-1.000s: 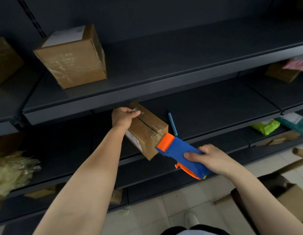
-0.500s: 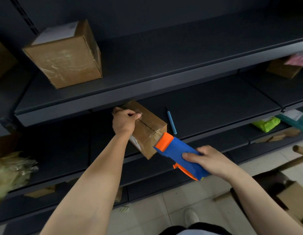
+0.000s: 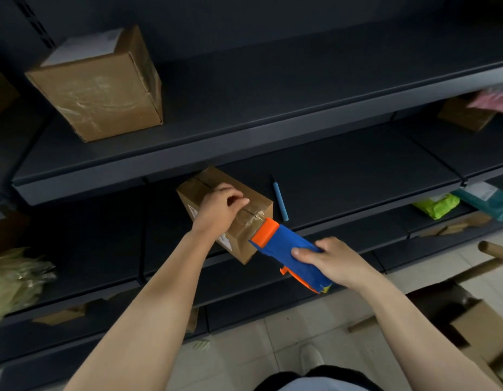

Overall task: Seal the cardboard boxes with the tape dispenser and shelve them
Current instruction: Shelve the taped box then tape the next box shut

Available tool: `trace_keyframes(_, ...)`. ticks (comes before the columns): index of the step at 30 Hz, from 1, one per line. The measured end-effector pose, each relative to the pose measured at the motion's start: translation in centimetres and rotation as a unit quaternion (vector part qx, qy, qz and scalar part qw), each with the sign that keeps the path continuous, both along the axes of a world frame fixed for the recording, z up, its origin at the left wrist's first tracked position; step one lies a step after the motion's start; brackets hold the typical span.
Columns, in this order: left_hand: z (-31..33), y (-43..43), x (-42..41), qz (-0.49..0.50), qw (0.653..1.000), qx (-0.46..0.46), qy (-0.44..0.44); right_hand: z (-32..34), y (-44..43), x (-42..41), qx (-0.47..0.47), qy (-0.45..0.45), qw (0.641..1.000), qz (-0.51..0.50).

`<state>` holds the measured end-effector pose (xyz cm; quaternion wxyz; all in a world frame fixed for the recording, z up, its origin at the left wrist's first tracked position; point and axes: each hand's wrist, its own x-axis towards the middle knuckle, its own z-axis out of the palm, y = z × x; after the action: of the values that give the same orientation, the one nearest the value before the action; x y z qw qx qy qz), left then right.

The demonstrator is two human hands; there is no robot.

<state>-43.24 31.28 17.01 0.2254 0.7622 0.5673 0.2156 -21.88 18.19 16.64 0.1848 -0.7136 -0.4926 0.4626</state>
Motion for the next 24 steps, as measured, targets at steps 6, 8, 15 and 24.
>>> trace_keyframes(6,-0.5,-0.2,0.3,0.008,0.999,-0.041,0.025,-0.4,-0.9,0.8,-0.020,0.036,0.999,-0.004)
trace_keyframes(8,-0.5,-0.1,0.3,0.013,0.998,-0.055,0.023,-0.7,-1.6,0.9,-0.026,0.051,0.998,-0.003)
trace_keyframes(15,-1.0,-0.1,-0.2,0.018,0.995,-0.070,0.064,-0.6,-2.6,1.6,-0.040,0.061,0.997,-0.029)
trace_keyframes(24,-0.7,-1.1,0.8,0.022,0.986,0.072,0.148,-0.1,1.6,-1.9,-0.069,-0.013,0.997,-0.016)
